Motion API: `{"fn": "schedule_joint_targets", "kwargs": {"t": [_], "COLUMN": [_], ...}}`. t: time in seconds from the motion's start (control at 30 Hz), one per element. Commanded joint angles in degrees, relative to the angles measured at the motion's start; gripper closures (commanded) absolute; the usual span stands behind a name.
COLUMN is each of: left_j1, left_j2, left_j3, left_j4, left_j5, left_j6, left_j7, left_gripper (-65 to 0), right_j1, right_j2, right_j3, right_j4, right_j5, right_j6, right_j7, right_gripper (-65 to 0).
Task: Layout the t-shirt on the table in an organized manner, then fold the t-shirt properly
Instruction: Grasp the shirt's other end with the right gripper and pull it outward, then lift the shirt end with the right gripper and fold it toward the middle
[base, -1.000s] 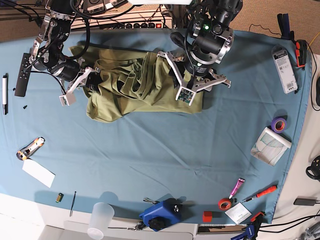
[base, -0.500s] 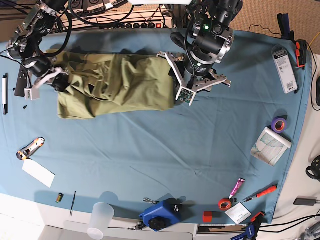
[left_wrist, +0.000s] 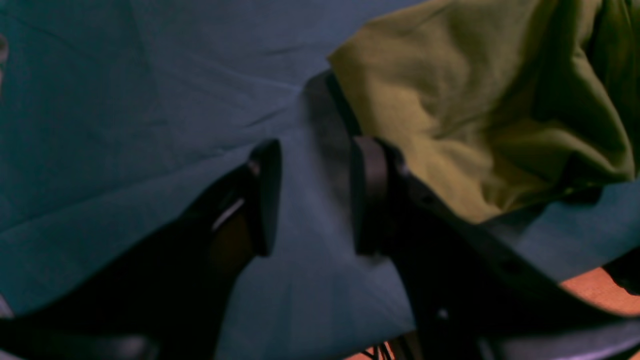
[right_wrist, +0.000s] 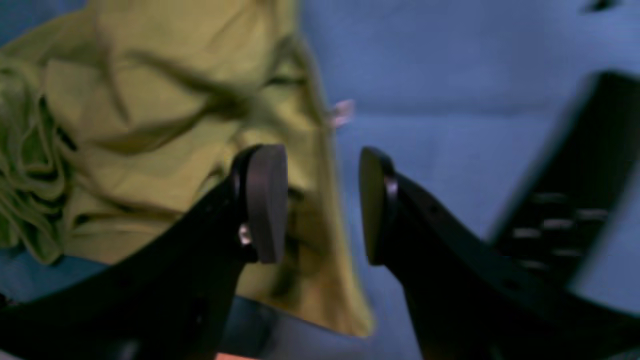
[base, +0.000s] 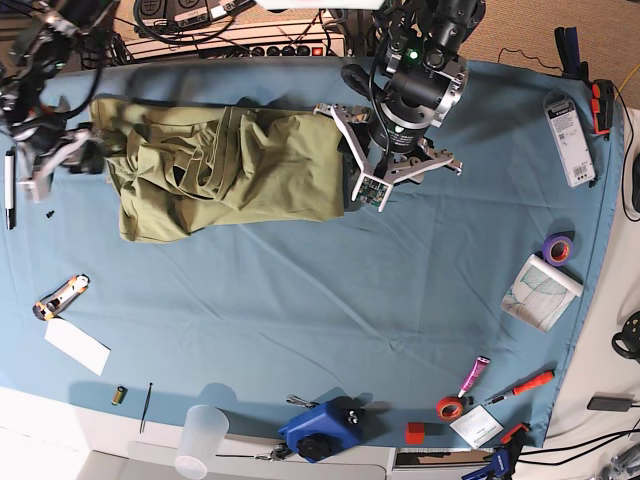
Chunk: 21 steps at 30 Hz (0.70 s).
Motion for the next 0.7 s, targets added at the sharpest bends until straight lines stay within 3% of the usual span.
{"fn": "schedule_joint_targets", "kwargs": {"t": [0.0, 0.2, 0.47, 0.67], "left_j1": [-0.28, -0.26, -0.26, -0.28], "left_j2": [0.31, 0.31, 0.31, 0.31], "left_j3": [0.04, 0.04, 0.04, 0.04], "left_j4": [1.01, 0.98, 0.98, 1.01], "left_j5": [0.02, 0.02, 0.02, 0.02], "left_j6": [0.15, 0.17, 0.17, 0.15], "left_j7": [-1.49, -1.44, -1.27, -1.51], "left_gripper": [-21.5, -21.5, -21.5, -21.5], "right_j1": [0.50, 0.48, 0.66, 0.66], "right_j2": [1.55, 2.19, 2.23, 2.23], "right_j3": [0.66, 0.68, 0.68, 0.68], "right_j4": [1.01, 0.81, -7.37, -14.43], "right_j5": [1.25, -3.93, -3.67, 5.01], "right_j6": [0.06, 0.06, -2.03, 0.06], "right_j7": [1.22, 2.36, 6.27, 2.75], "right_gripper": [-24.1, -27.1, -27.1, -27.1]}}
